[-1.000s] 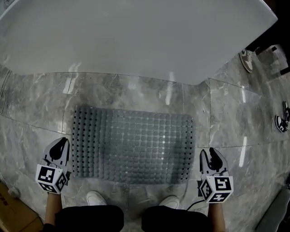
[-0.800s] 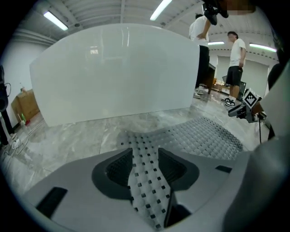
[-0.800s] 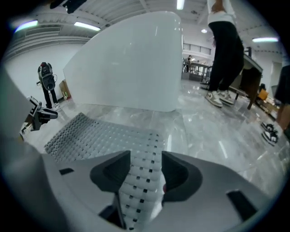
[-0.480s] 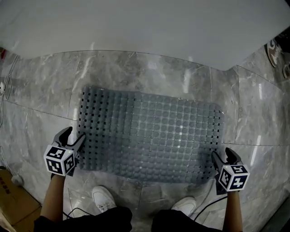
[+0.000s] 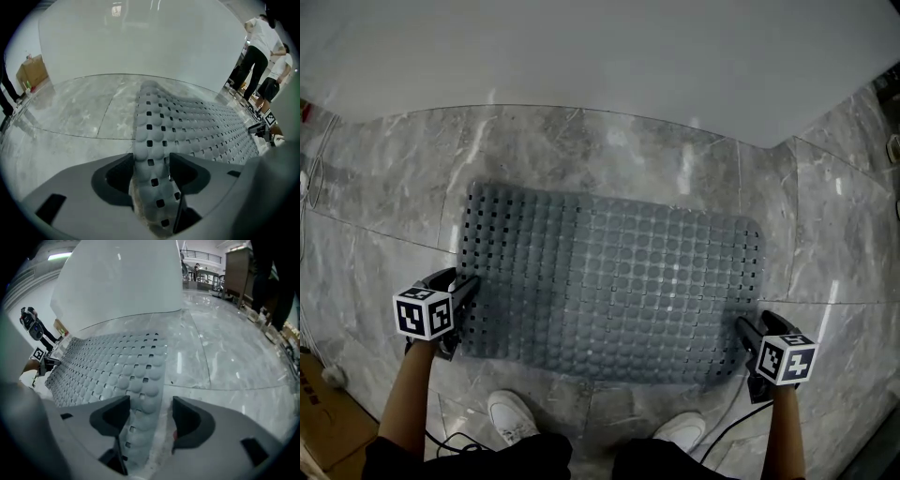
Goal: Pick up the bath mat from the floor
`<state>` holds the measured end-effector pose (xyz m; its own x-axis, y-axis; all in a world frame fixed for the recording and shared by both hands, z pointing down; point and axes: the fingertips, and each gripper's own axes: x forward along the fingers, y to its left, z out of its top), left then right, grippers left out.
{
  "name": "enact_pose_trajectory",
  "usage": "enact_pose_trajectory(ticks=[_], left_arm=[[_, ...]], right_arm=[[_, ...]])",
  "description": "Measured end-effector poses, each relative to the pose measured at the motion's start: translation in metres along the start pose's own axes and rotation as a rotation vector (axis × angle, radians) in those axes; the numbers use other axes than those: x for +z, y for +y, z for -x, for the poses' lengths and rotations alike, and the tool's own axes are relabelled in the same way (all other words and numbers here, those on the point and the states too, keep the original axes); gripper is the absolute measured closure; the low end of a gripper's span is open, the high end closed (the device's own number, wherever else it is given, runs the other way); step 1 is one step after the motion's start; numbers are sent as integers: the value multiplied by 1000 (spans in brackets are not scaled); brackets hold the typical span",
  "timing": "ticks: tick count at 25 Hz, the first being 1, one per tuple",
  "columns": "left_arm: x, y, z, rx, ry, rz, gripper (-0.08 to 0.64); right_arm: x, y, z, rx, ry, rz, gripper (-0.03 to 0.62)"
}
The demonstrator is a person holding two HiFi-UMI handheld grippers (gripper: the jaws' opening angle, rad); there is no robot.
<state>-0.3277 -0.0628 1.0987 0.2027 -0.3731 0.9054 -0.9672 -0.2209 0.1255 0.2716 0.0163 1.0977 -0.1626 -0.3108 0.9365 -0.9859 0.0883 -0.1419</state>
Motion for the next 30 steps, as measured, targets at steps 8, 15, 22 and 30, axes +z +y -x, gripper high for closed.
enact_pose_trajectory(ticks=[8, 15, 22, 30], left_arm=[[0, -1, -1, 15, 14, -38, 328], [1, -1, -2, 18, 23, -38, 343], [1, -1, -2, 23, 33, -34, 369], [2, -7, -1, 8, 20, -44, 420]], right_arm=[[2, 5, -2, -46, 36, 35, 318], [3, 11, -4, -53, 77, 77, 365], [3, 12, -3, -72, 70, 84, 379], [4, 19, -2, -104, 78, 147, 434]])
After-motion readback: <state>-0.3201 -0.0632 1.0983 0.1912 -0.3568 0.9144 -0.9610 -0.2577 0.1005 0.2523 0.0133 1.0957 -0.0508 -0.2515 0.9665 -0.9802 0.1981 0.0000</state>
